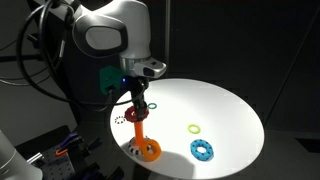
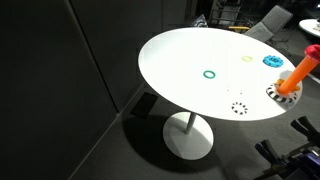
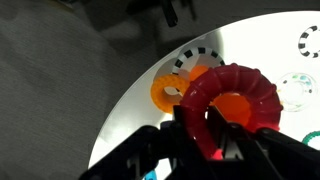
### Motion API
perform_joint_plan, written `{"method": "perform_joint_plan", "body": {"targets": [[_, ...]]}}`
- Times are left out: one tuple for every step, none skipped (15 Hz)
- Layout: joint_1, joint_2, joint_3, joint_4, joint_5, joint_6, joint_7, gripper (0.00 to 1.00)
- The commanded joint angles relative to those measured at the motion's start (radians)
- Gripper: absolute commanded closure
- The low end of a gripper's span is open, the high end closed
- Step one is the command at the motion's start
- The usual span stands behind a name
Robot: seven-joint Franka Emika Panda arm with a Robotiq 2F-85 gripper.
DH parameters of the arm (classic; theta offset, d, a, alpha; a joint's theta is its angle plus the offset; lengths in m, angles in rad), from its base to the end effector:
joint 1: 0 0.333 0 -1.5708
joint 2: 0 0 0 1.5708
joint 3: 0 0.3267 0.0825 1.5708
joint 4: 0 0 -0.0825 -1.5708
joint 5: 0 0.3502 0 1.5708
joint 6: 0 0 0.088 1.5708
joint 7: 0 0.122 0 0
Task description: Put the red ring through the pole
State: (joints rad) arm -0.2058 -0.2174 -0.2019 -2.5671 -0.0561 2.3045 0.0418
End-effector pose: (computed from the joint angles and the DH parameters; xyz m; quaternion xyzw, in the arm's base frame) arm 0.3667 -0.1593 0.3549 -0.9793 0.2012 0.0237 0.0056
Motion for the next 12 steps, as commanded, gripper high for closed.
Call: {"method": "perform_joint_plan", "body": {"targets": [[0.008, 0.010, 0.002, 0.012, 0.021, 0.016, -0.035, 0.91], [0.010, 0.013, 0.001, 0.012, 0.024, 0.019, -0.039, 0.91], [0.012, 0.016, 0.001, 0.012, 0.026, 0.021, -0.040, 0.91], [0.013, 0.018, 0.001, 0.012, 0.027, 0.024, -0.042, 0.91], [0.014, 0.023, 0.001, 0.012, 0.030, 0.025, -0.044, 0.91], [0.014, 0.026, 0.000, 0.012, 0.033, 0.026, -0.046, 0.91], [0.015, 0.031, -0.002, 0.014, 0.039, 0.022, -0.048, 0.91], [0.015, 0.034, -0.002, 0.014, 0.041, 0.024, -0.049, 0.91], [0.014, 0.039, -0.002, 0.015, 0.045, 0.022, -0.051, 0.91], [0.014, 0.045, -0.003, 0.018, 0.050, 0.020, -0.055, 0.91], [0.014, 0.049, -0.004, 0.020, 0.057, 0.017, -0.059, 0.91], [0.013, 0.053, -0.004, 0.022, 0.060, 0.016, -0.060, 0.91]]}}
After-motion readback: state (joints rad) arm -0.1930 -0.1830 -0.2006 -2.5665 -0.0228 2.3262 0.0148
